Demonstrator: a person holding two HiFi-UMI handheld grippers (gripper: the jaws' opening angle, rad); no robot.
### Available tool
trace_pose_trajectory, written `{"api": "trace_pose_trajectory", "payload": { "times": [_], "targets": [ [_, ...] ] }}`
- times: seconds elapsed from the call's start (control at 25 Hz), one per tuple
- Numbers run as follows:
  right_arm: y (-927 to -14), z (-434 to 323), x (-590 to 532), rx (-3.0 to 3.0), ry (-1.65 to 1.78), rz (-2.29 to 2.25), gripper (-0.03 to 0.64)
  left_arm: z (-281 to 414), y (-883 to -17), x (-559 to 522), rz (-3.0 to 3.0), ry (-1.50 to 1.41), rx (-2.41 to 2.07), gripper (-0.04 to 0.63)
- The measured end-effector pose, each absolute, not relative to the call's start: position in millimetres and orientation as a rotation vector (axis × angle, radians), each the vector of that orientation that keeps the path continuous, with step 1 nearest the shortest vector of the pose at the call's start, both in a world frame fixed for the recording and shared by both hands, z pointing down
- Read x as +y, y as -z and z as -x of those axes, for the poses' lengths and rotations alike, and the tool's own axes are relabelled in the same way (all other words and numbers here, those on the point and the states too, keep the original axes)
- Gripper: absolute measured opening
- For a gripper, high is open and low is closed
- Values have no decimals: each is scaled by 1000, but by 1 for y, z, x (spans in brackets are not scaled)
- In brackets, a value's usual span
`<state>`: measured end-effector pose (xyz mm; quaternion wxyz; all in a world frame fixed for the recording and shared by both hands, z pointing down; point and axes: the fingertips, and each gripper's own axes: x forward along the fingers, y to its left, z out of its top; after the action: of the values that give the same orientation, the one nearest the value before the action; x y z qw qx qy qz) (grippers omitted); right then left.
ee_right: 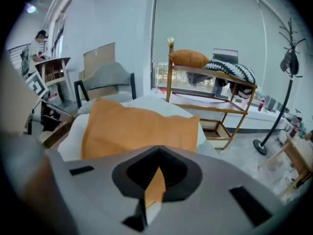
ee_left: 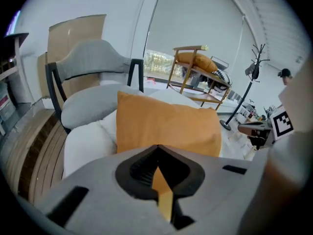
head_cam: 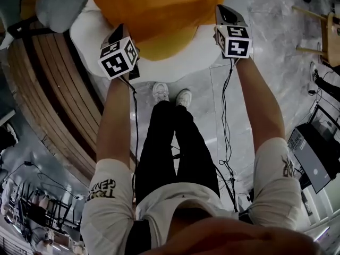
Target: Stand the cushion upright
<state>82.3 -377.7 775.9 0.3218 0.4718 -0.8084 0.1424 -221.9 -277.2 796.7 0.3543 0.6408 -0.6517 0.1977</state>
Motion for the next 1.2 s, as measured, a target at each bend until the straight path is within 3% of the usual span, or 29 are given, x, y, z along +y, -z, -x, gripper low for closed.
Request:
{"api": "trace_pose_trajectory", "payload": {
  "times": [0.68, 1.2],
  "targets": [
    [-520, -59, -214, -2410, -418, -1472, 28, 115, -528, -195, -2011, -278, -1635, 21],
    [-277, -83, -183, -2574, -262, -1712, 28, 66, -299, -170, -2258, -213, -1660, 21]
  ]
}}
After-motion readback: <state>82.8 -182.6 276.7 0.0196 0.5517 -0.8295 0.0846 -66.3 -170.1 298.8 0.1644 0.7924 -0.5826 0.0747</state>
